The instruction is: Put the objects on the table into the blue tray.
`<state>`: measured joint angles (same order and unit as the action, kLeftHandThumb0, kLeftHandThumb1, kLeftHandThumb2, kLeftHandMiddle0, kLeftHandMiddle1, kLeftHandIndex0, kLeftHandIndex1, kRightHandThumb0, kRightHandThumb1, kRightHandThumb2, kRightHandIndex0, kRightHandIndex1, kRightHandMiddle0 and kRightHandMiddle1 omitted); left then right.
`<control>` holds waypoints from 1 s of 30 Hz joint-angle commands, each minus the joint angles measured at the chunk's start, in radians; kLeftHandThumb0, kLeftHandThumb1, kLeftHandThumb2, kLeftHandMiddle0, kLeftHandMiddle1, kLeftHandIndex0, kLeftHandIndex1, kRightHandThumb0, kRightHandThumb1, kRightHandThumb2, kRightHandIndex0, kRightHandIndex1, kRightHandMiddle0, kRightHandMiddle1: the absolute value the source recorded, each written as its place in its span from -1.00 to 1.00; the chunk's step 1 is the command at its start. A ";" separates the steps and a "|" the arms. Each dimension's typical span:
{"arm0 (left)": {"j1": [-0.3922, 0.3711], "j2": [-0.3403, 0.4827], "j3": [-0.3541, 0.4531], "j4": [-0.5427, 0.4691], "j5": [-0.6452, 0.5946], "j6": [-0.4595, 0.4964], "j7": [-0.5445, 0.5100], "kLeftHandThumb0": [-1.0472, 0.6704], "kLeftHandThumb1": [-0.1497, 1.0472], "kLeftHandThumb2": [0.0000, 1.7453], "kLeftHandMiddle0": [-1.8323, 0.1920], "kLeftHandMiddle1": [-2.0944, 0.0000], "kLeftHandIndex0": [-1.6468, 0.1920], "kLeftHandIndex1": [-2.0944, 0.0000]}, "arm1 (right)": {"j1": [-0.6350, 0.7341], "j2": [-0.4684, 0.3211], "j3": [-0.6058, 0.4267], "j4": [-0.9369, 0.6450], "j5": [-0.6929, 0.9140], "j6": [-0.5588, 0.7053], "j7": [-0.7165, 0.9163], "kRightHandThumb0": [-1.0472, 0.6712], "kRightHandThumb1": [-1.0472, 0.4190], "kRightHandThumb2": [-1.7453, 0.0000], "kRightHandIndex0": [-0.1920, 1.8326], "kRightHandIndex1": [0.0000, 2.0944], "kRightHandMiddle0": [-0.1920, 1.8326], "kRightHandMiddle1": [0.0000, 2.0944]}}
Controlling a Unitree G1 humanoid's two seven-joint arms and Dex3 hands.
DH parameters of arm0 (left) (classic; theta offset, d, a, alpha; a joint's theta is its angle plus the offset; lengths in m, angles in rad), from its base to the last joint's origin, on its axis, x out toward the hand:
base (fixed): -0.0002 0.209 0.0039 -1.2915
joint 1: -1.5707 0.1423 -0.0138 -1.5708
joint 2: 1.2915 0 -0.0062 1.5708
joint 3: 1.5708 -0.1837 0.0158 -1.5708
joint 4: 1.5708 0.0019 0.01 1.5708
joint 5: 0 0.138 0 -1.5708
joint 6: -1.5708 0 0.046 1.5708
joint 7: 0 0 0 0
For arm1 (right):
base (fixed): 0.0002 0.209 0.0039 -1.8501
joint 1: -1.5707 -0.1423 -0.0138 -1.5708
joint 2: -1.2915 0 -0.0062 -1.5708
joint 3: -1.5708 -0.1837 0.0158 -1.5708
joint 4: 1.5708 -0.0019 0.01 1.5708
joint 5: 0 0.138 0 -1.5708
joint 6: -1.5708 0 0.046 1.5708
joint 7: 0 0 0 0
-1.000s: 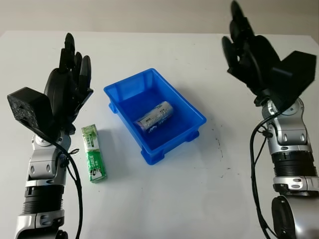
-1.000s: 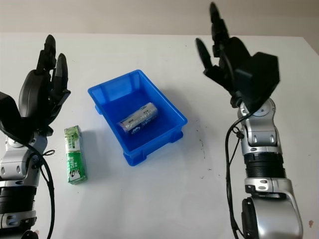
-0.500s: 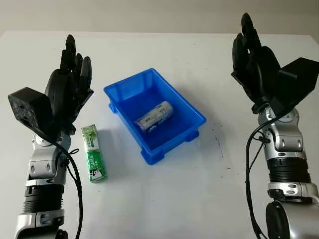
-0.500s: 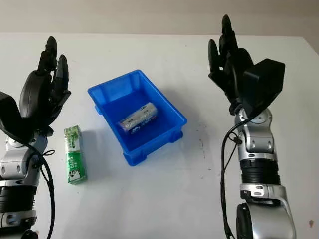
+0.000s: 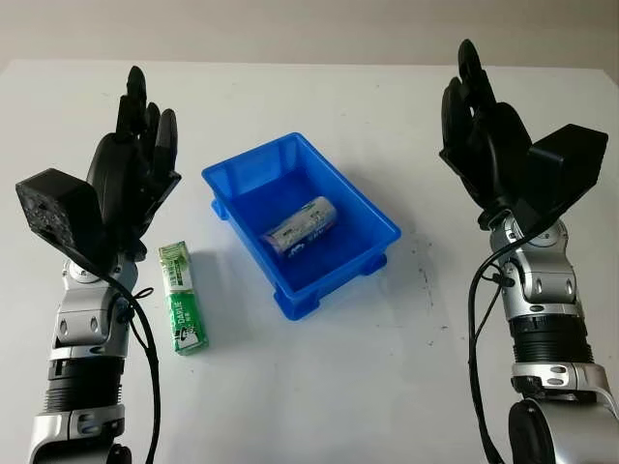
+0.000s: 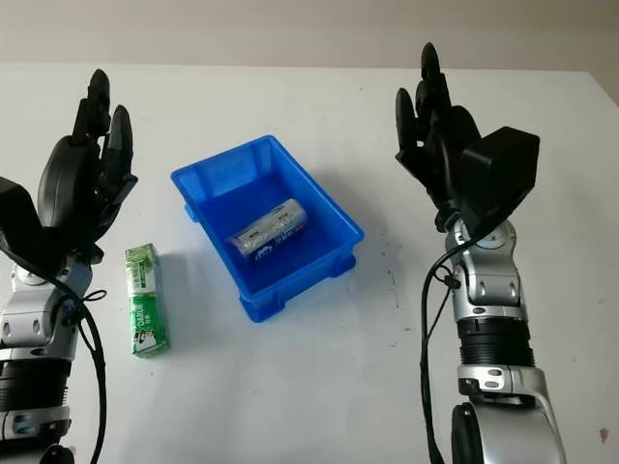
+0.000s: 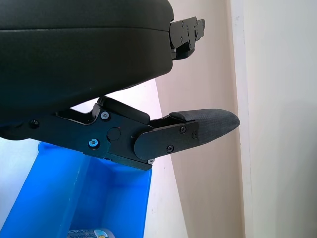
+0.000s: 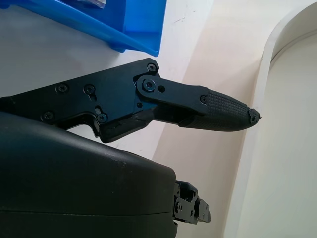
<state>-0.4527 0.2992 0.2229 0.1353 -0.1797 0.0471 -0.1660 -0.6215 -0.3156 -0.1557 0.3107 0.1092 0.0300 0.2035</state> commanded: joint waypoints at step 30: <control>0.091 0.622 -0.030 -0.264 0.303 -0.165 -0.473 -0.12 0.57 -0.95 0.82 0.93 0.78 0.92 | 0.013 -0.011 0.002 -0.041 0.006 0.010 0.040 -0.64 -1.00 0.26 -1.00 -1.00 -1.00 -1.00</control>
<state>-0.3708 0.8975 0.1990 -0.1225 0.1110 -0.0969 -0.6378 -0.6094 -0.3192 -0.1482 0.2811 0.1112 0.0396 0.2423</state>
